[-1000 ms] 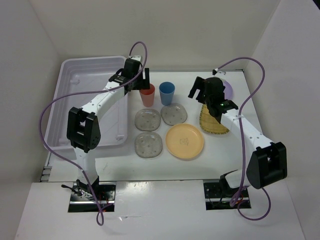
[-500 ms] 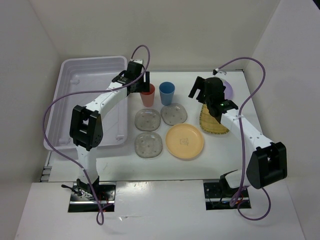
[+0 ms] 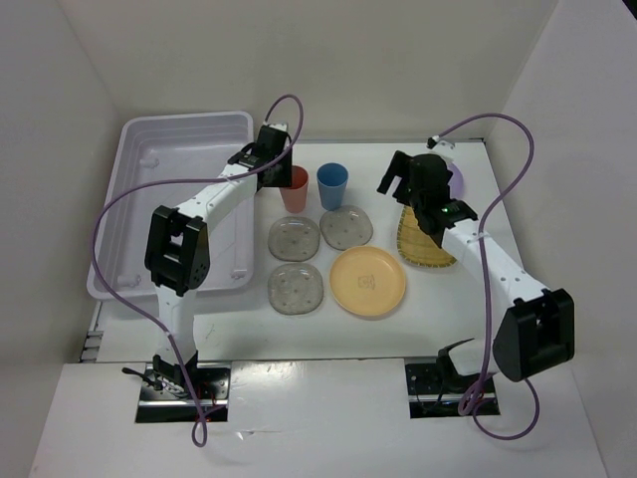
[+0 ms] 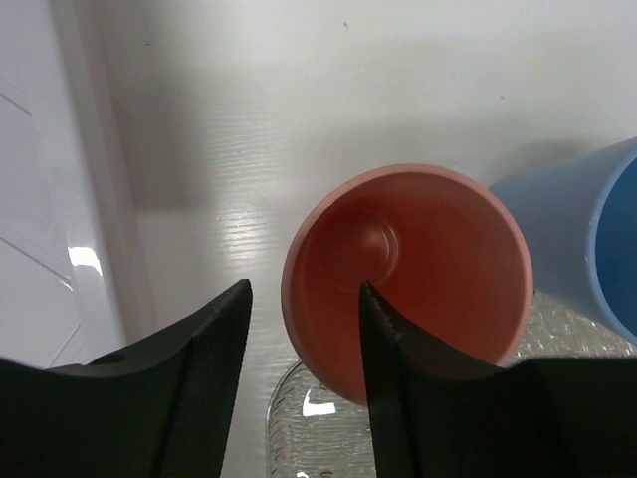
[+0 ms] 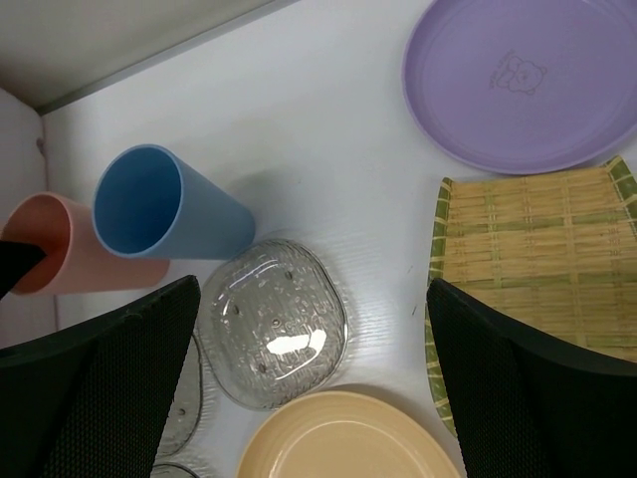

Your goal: Place the mixed dishes into the plastic bin

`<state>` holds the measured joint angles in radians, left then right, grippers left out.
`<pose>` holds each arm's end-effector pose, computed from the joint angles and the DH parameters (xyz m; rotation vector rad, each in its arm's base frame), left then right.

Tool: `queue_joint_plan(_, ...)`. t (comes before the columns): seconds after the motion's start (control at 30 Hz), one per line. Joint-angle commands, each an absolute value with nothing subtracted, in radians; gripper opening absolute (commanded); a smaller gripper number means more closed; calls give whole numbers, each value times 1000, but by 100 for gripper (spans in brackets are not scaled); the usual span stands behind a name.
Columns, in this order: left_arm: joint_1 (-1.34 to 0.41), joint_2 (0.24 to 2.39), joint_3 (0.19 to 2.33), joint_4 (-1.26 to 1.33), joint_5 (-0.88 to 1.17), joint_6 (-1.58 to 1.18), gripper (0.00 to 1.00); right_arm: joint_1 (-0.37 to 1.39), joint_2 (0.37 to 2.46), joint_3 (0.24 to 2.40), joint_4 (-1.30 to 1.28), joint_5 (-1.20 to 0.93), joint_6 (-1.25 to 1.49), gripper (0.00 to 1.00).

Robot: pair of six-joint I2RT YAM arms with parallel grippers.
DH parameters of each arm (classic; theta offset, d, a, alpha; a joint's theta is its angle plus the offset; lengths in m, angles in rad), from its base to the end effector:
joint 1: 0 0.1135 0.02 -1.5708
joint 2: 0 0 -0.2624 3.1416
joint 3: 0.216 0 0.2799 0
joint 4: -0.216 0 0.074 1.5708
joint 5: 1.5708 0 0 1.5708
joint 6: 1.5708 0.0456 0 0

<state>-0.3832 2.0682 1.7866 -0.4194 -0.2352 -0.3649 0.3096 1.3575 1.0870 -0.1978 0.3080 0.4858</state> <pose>0.4816 -0.1827 0.2494 -0.1028 2.2499 -0.1344 0.3364 0.0931 0.3017 0.3682 1.9868 0.1911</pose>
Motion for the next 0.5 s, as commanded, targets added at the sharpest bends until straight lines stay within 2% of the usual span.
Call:
queue_joint_plan(0.0,-385,2077,1827,-403,-256,-342,53,304,1299,1089,-184,342,499,99)
queue_joint_plan(0.07,-385,2077,1827,-403,-256,-342,45,304,1290,1089,-184,342,499,99)
queue_joint_plan(0.1,-385,2077,1827,-403,-256,-342,36,304,1290,1089,-184,342,499,99)
queue_joint_plan(0.2,-385,2077,1827,-403,-247,-331,21,304,1281,1080,-193,342,508,99)
queue_joint_plan(0.23,-385,2077,1827,-403,-247,-331,8,304,1281,1080,-193,351,508,99)
queue_joint_plan(0.27,-385,2068,1838,-403,-256,-331,1,304,1272,1080,-193,351,508,99)
queue_joint_plan(0.47,-385,1987,1916,-460,-267,-295,0,304,1243,1071,-184,351,508,99)
